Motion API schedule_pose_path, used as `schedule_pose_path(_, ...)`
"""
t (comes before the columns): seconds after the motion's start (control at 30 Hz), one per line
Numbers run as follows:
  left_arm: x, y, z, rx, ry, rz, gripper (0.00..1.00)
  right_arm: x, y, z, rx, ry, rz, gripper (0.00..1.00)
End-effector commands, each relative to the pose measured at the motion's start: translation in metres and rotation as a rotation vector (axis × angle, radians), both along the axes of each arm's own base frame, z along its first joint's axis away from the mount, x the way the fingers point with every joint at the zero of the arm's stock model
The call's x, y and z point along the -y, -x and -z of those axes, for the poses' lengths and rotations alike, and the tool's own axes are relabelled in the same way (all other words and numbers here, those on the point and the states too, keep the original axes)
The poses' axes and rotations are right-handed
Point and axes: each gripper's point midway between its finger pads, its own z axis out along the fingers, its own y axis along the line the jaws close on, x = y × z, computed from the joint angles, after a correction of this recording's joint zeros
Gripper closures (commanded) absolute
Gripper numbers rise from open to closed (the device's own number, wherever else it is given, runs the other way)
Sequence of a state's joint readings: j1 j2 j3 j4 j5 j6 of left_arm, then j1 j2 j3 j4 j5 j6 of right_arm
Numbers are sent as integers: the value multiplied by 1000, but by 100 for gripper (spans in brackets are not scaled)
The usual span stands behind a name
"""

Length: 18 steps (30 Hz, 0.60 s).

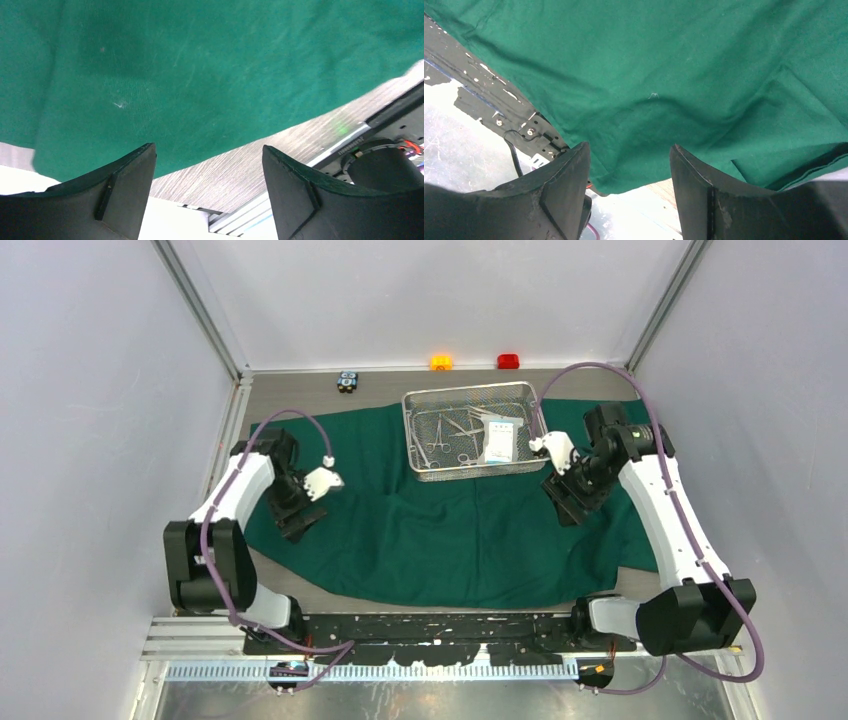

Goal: Open and lay out the surgical kit
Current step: Smooth out the surgical kit at the center of the board.

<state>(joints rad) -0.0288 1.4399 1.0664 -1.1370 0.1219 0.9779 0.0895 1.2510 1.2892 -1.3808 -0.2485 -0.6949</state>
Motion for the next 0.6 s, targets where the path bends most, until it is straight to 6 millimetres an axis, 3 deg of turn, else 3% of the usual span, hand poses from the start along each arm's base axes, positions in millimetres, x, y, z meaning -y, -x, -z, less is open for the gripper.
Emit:
schedule_pose_path(0.0, -27, -7, 27, -9, -36, -72, 22, -7, -12, 8, 19, -35, 3, 36)
schedule_pose_path(0.27, -54, 4, 73, -45, -157, -77, 25, -5, -16, 17, -11, -25, -3, 38)
schedule_pose_path(0.47, -77, 27, 79, -152, -191, -52, 34, -4, -16, 18, -10, -15, 1, 38)
schedule_pose_path(0.57, -84, 49, 77, -229, -207, -12, 39, -2, -17, 19, -4, -4, 3, 38)
